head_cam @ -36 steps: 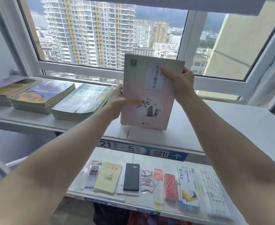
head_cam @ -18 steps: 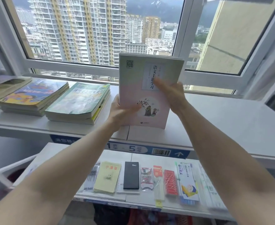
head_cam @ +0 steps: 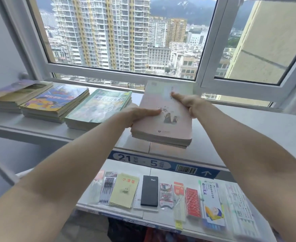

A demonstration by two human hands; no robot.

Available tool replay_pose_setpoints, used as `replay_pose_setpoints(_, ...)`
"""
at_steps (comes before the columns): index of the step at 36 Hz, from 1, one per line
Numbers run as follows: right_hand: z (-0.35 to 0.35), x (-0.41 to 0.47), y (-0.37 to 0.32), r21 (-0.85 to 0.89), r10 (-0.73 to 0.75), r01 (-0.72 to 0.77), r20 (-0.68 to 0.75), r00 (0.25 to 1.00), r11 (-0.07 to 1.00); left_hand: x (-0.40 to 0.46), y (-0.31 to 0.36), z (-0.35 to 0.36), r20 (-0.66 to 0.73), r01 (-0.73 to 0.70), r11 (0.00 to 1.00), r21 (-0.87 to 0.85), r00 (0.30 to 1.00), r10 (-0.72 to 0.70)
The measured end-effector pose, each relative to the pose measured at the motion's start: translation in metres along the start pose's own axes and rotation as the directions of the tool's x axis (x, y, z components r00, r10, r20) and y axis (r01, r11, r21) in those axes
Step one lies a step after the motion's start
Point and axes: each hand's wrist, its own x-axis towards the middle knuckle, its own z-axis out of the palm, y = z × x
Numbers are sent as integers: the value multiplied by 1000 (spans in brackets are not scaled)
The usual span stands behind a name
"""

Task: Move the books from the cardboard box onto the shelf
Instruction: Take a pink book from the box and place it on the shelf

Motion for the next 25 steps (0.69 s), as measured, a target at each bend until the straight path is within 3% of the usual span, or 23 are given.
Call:
replay_pose_setpoints(5, 11, 24, 21, -188, 171, -162, 31, 985, 969, 12, -17, 1, -146, 36, 974, 223, 989, -3)
replay_pose_setpoints(9, 16, 48, 27, -209, 141, -143, -27, 990, 967, 21, -15, -1, -280, 34, 906, 422, 955, 94)
replay_pose_setpoints(12, 21, 60, 26, -235, 88, -104, -77, 993, 966, 27, -10, -4, -302, 54, 858, 511, 946, 121)
replay_pose_setpoints(17, 29, 61, 23, -340, -18, -45, -180, 983, 939, 40, -5, -10, -286, 68, 875, 480, 955, 83)
replay_pose_setpoints(25, 37, 61, 16, -467, -92, -19, -214, 972, 884, 45, 4, -15, -275, 110, 838, 535, 960, 49)
